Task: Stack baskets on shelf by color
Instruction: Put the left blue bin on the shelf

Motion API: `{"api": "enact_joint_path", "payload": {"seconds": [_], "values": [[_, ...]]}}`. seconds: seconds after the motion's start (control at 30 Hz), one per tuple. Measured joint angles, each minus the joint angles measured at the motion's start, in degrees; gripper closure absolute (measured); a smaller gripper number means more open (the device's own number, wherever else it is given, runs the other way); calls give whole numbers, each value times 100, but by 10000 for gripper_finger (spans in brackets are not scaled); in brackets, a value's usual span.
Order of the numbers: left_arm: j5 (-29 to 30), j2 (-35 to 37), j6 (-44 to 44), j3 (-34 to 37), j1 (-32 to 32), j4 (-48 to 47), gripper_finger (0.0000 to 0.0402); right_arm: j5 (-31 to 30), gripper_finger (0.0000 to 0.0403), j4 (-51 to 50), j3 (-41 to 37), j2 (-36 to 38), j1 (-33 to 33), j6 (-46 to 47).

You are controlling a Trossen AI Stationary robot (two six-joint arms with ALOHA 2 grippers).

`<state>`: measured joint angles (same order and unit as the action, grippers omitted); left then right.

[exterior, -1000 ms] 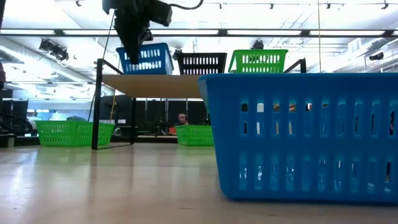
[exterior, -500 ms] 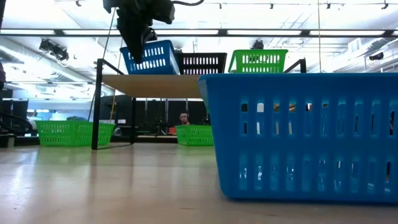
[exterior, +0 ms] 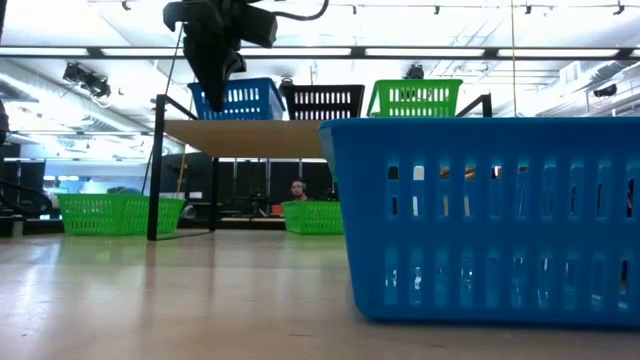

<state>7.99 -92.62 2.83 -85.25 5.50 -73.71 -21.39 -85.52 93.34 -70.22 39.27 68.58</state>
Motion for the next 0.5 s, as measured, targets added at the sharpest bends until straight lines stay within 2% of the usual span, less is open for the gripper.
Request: {"api": "enact_joint_path", "payload": {"seconds": [0.2,0.5], "values": [[-18,-5,-32,7,2,16,386,0,183,2,0,0,-1,-2],[-124,-38,-265,36,0,-56,337,0,183,2,0,0,0,-13]]}}
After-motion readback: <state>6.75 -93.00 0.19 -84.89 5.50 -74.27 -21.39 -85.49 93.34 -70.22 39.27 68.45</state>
